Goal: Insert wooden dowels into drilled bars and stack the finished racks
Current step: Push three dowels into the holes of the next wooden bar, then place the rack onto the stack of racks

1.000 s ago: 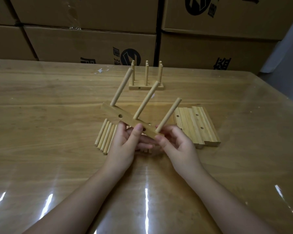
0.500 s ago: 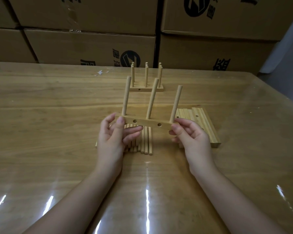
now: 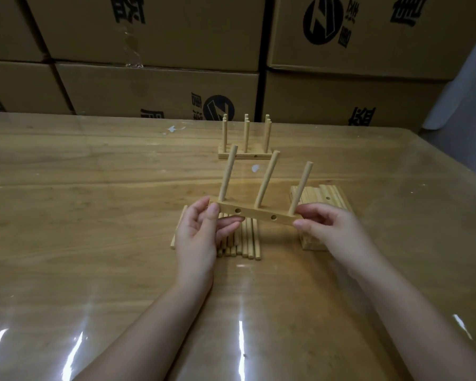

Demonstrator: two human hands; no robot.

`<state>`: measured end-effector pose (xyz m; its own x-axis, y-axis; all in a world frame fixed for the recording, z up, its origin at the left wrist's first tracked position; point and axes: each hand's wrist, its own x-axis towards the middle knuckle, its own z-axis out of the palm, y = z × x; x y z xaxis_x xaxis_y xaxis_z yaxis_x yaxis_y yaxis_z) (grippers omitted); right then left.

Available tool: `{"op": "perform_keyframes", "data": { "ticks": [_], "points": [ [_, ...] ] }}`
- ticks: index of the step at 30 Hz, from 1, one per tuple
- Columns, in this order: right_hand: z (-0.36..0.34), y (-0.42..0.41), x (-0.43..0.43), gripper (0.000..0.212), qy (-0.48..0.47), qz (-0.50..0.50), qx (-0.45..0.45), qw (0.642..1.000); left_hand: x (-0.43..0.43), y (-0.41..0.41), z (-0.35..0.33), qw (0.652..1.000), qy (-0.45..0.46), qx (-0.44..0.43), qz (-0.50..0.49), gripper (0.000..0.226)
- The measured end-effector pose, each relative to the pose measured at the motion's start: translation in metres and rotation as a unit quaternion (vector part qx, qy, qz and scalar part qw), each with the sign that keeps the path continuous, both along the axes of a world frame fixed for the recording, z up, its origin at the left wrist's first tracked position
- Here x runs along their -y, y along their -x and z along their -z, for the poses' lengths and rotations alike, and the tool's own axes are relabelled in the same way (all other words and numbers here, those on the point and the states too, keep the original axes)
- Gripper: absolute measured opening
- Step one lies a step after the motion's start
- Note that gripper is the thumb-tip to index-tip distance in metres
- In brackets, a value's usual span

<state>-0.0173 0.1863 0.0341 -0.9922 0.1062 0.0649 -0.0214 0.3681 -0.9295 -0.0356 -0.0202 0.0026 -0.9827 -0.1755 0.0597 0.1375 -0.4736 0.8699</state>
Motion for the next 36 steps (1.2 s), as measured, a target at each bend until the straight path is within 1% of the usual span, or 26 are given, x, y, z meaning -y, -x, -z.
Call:
{"op": "perform_keyframes", "data": {
  "ticks": [3,5,7,10,14,17,20,22,28,36],
  "points": [
    [-0.012,0.012,-0.006,0.023,-0.022,-0.002,0.015,1.000,-0.002,-0.002,0.000,1.000,0.018,-0.005,-0.009,0.024],
    [-0.020,0.027,-0.010,0.025,-0.060,-0.007,0.016,0.998,-0.002,-0.002,0.001,0.999,0.030,-0.017,-0.022,0.030],
    [-0.023,0.048,-0.015,0.026,-0.090,-0.011,0.027,0.995,-0.002,-0.001,0.001,0.998,0.040,-0.026,-0.033,0.030],
    [-0.017,0.085,-0.019,0.028,-0.142,0.006,0.030,0.989,-0.004,-0.003,0.002,0.996,0.075,-0.038,-0.034,0.031],
    [-0.004,0.135,-0.011,0.029,-0.212,0.022,0.009,0.977,-0.003,-0.003,0.004,0.994,0.079,-0.045,-0.055,0.035],
    [0.002,0.163,-0.002,0.031,-0.234,0.027,0.012,0.972,-0.003,-0.003,0.003,0.993,0.092,-0.030,-0.065,0.031],
    [0.007,0.179,0.001,0.031,-0.248,0.022,0.029,0.968,-0.003,-0.005,0.001,0.993,0.109,-0.023,-0.041,0.015],
    [0.011,0.186,0.003,0.032,-0.254,0.025,0.035,0.966,-0.002,-0.005,0.000,0.992,0.118,-0.025,-0.027,0.009],
    [0.016,0.205,0.008,0.032,-0.286,0.052,0.034,0.956,-0.004,-0.006,-0.001,0.991,0.131,-0.029,-0.018,0.007],
    [0.010,0.229,0.010,0.030,-0.340,0.070,0.055,0.936,-0.003,-0.006,0.003,0.992,0.118,-0.020,-0.034,0.010]
  ]
}}
